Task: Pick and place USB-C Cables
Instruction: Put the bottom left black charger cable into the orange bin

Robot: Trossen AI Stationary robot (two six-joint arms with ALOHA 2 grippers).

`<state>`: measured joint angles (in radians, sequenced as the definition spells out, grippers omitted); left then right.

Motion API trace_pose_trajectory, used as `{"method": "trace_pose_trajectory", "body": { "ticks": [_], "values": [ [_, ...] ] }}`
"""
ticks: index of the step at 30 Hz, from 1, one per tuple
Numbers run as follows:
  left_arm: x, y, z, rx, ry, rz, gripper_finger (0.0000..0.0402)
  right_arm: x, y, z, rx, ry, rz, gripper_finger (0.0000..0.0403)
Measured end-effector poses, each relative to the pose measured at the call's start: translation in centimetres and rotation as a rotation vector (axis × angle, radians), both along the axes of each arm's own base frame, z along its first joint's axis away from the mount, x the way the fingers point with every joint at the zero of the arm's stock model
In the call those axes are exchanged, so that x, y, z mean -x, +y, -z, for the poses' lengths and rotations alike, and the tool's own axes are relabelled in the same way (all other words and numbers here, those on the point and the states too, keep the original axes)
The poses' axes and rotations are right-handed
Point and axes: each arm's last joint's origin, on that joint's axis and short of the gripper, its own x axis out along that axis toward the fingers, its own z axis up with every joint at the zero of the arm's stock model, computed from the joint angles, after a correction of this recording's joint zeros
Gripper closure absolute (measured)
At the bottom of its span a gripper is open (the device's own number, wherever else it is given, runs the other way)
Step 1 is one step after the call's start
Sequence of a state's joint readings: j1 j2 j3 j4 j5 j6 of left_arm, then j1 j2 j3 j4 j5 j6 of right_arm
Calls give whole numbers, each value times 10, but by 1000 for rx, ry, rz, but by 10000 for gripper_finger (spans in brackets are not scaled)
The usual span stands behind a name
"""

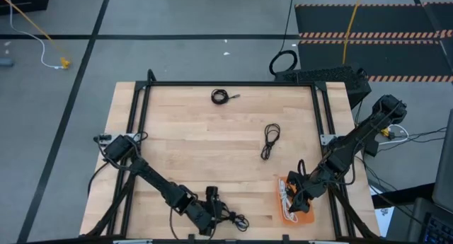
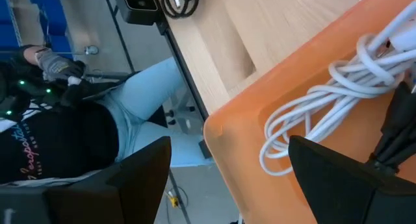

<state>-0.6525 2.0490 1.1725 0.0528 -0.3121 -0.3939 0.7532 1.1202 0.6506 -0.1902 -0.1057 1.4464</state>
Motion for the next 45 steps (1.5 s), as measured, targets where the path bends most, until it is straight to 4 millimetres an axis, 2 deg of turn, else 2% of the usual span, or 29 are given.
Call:
{"method": "trace_pose_trajectory", "body": {
  "ticks": [4, 8, 11, 17, 18, 23, 31, 35, 42, 45],
  "values": [
    [-4, 9, 6, 8, 38, -62, 121, 0, 0, 0, 1, 1, 0, 101],
    [-6, 14, 10, 17, 59, -96, 169, 0, 0, 0, 1, 1, 0, 101],
    [-6, 15, 10, 21, 67, -95, 227, 0, 0, 0, 1, 1, 0, 101],
    [-3, 12, -1, 85, 83, -75, 373, 0, 0, 0, 1, 1, 0, 101],
    [-3, 12, -3, 100, 82, -84, 383, 0, 0, 0, 1, 1, 0, 101],
    [-3, 16, -25, 154, 35, -124, 386, 0, 0, 0, 1, 1, 0, 101],
    [6, 19, -84, 239, -124, -169, 388, -1, -2, 0, 12, -14, -7, 101],
    [14, 20, -107, 241, -204, -185, 389, -4, -4, 0, 4, -3, 19, 101],
    [17, 24, -131, 217, -346, -217, 387, -4, -4, 0, 0, 2, 31, 101],
    [15, 22, -137, 220, -400, -194, 389, -6, -7, 0, 61, -54, 111, 101]
  ]
}}
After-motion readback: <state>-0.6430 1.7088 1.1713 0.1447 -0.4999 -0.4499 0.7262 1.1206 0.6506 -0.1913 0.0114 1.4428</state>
